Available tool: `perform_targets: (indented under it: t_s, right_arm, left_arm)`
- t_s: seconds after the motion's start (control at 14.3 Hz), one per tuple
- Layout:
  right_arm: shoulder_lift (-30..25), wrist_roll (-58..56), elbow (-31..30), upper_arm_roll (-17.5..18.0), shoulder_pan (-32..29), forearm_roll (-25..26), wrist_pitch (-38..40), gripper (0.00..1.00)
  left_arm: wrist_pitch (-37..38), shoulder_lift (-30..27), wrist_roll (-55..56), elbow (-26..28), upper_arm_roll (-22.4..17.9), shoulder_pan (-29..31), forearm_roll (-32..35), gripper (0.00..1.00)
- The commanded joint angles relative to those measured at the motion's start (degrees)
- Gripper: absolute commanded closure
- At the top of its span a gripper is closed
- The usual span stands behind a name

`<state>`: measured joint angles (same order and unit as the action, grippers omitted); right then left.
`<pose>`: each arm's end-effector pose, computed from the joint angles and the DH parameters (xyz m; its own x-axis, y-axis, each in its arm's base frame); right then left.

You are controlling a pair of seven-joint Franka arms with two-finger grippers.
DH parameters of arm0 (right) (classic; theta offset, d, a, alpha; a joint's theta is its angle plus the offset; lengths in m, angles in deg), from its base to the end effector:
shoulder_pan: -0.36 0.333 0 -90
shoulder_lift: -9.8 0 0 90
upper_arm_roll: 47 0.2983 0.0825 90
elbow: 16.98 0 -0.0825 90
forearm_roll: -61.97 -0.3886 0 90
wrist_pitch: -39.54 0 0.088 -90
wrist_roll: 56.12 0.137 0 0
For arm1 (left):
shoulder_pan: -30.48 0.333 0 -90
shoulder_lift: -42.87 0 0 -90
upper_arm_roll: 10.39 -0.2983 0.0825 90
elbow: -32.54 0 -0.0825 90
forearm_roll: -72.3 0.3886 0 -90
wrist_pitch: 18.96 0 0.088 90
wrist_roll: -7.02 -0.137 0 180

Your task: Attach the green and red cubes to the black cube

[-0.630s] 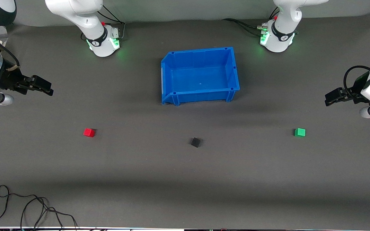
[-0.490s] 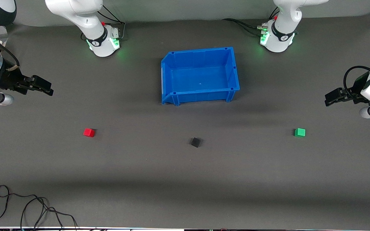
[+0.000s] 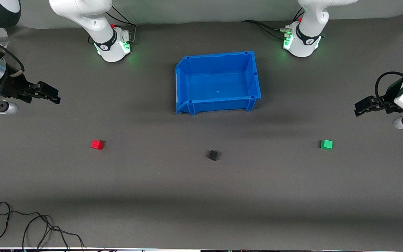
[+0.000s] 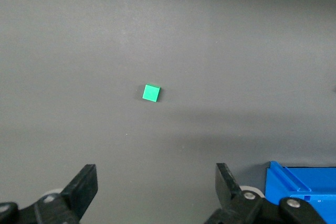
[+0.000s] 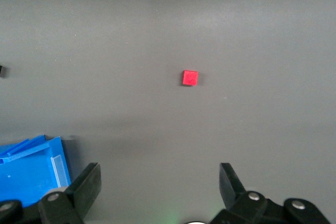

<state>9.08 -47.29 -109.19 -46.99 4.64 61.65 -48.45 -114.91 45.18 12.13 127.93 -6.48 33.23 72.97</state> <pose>0.5472 0.0418 0.5626 0.9950 -0.0791 -0.0612 -0.0790 -0.9969 0.0039 0.5743 -0.0096 0.5179 0.9973 0.0677 -0.0295 0.0673 -0.9977 -0.0115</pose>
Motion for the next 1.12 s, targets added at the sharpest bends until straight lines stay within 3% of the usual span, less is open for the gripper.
perform_targets:
  t_s: [0.0,0.28,0.49,0.77,0.91,1.05]
  right_arm:
    - [0.19,0.66,0.54,-0.45,0.47,0.06,-0.51,0.0]
    - [0.19,0.66,0.54,-0.54,0.47,0.14,-0.51,0.0]
    - [0.19,0.57,0.45,-0.71,0.38,0.06,-0.51,0.0]
    - [0.19,0.22,-0.16,-1.5,0.12,0.06,-1.56,0.0]
    - [-0.34,-3.97,-4.27,-3.34,0.21,-0.29,-6.89,0.0]
    - [-0.61,-6.81,-8.5,-5.71,0.29,-4.84,-11.22,0.0]
  left_arm:
    - [-0.03,-0.2,-0.72,-0.21,0.4,0.77,-0.58,0.0]
    - [-1.43,3.66,0.86,0.14,-0.04,4.8,-0.49,0.0]
    - [-7.84,5.16,1.39,5.13,-0.21,7.1,-0.49,0.0]
    - [-10.84,10.6,4.55,5.15,-0.48,10.78,-0.49,0.0]
    - [-12.77,11.92,14.42,5.15,-0.48,10.97,-0.76,0.0]
    - [-13.91,15.34,27.43,4.63,-0.3,9.74,-0.85,0.0]
